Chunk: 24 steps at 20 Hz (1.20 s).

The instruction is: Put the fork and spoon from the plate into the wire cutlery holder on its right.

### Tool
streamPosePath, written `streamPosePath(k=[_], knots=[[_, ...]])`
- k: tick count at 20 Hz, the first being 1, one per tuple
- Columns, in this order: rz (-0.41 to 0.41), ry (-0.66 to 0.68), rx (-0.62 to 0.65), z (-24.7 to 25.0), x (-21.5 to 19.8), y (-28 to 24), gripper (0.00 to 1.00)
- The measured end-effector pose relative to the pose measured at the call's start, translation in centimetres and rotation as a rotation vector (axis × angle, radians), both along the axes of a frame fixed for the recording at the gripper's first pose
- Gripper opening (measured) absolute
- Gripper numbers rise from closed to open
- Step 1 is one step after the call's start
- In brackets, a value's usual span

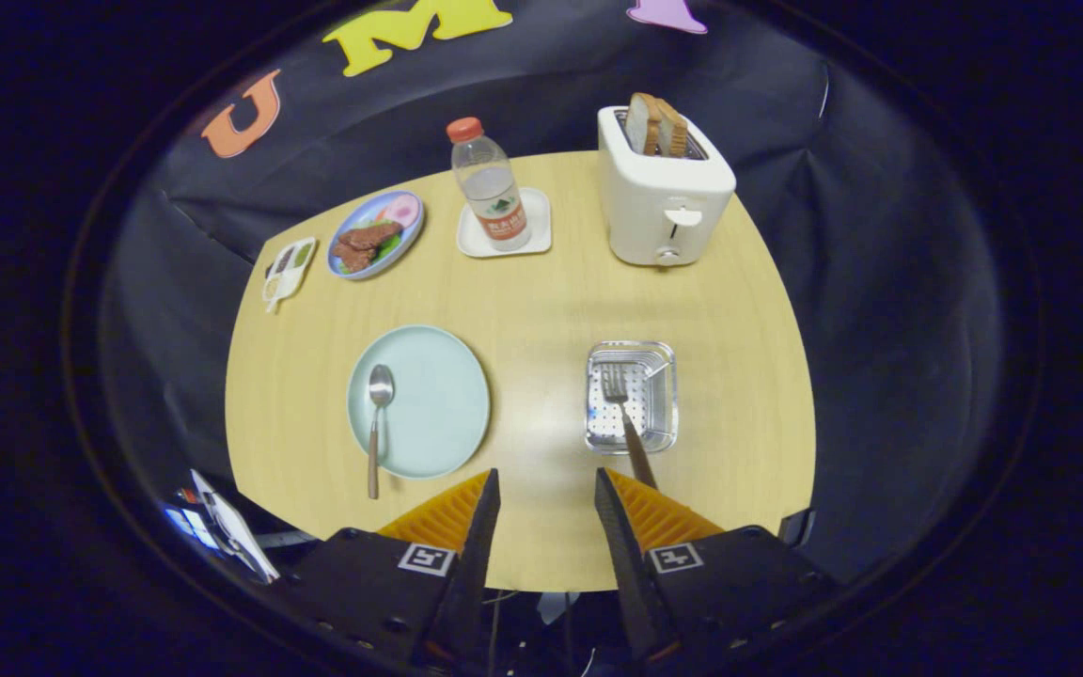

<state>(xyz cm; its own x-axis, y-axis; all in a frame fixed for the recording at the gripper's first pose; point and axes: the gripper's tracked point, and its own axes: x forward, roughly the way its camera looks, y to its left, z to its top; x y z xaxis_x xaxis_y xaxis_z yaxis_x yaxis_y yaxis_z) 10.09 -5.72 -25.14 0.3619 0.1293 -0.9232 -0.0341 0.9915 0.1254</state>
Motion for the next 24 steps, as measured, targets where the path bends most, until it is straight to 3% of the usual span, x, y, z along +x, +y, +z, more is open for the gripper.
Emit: streamPosePath(k=[8,14,24], knots=[[0.050,-0.055,-0.013,-2.9,-2.5,6.6,0.96],[0.089,-0.009,-0.008,-6.9,-5.2,12.9,0.96],[0.014,0.059,0.039,-12.8,-5.5,20.7,0.94]])
